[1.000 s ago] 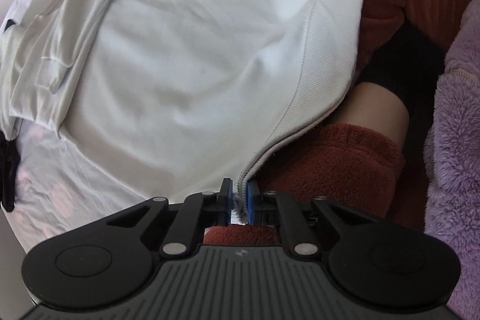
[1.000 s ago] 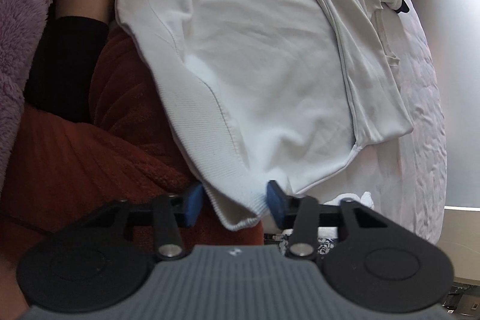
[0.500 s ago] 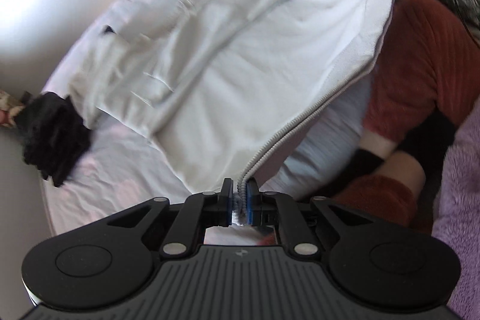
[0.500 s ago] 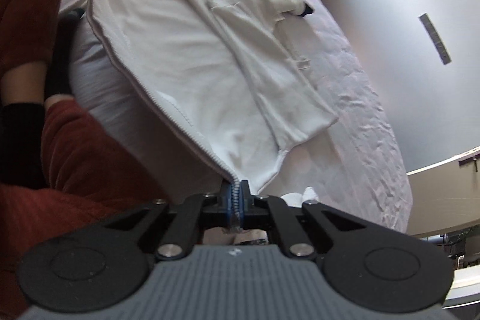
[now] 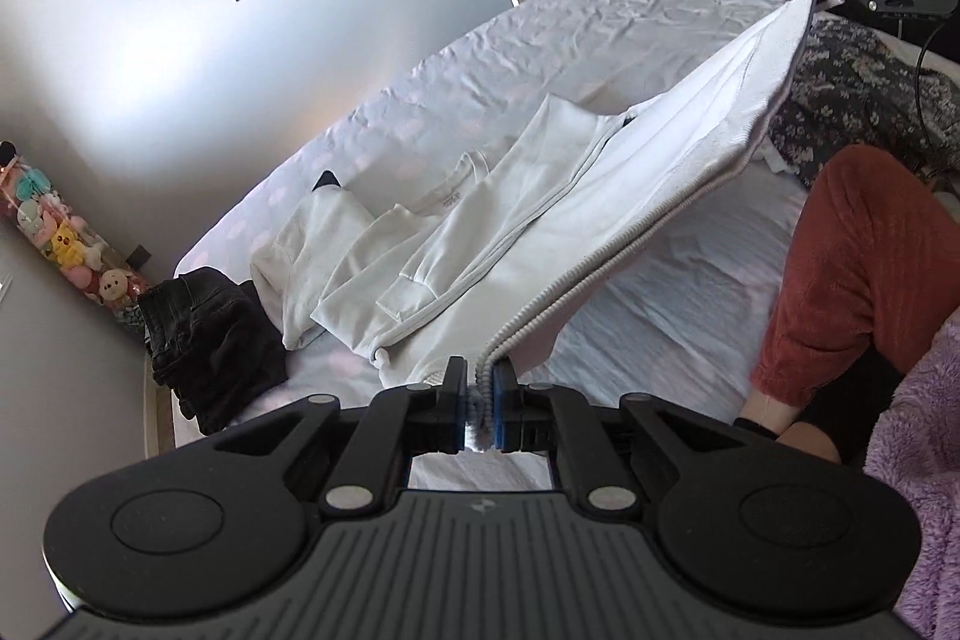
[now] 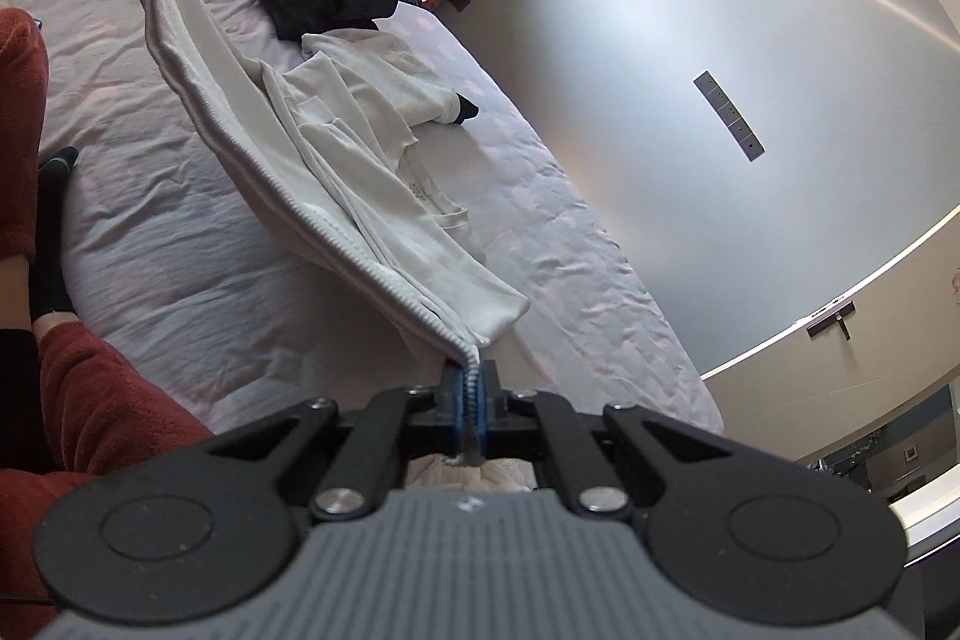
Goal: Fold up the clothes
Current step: 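Lift the hem with both grippers and fold it over toward the collar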
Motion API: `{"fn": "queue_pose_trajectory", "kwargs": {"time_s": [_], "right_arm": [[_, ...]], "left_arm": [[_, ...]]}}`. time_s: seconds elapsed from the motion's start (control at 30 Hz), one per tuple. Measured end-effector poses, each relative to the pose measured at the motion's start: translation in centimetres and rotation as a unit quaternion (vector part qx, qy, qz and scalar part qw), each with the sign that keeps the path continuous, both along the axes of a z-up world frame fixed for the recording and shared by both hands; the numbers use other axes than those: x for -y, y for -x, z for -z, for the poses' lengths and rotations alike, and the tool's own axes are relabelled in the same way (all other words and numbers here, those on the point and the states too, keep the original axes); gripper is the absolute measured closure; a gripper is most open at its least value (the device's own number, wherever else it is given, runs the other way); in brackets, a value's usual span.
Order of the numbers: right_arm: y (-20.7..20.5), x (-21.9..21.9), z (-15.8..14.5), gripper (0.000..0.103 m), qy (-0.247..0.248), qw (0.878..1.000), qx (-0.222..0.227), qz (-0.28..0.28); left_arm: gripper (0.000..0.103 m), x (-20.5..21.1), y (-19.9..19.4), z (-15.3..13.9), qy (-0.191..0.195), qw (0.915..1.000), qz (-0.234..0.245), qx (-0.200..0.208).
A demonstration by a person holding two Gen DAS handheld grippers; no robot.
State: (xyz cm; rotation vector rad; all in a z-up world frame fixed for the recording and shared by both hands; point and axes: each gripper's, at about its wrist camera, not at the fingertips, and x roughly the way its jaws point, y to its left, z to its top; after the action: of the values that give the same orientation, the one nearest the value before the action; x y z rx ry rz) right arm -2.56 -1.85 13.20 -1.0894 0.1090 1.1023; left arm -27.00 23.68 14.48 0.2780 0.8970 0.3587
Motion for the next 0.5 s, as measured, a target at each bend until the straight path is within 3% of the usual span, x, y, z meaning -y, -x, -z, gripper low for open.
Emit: {"fn": "queue_pose_trajectory", "kwargs": {"time_s": [0.3, 0.5], "right_arm": [[3.2, 3.6, -1.3, 0.099, 0.015, 1.000, -0.011, -0.011], [3.5, 3.2, 0.1, 0.098, 0.016, 0.999, -0.001, -0.031]], "left_arm": [[0.094, 2.9, 3.0, -0.1, 0.013, 0.9996, 0.017, -0.017], [0.094, 1.5, 1.9, 0.8, 0.020, 0.9996, -0.005, -0.018]]}}
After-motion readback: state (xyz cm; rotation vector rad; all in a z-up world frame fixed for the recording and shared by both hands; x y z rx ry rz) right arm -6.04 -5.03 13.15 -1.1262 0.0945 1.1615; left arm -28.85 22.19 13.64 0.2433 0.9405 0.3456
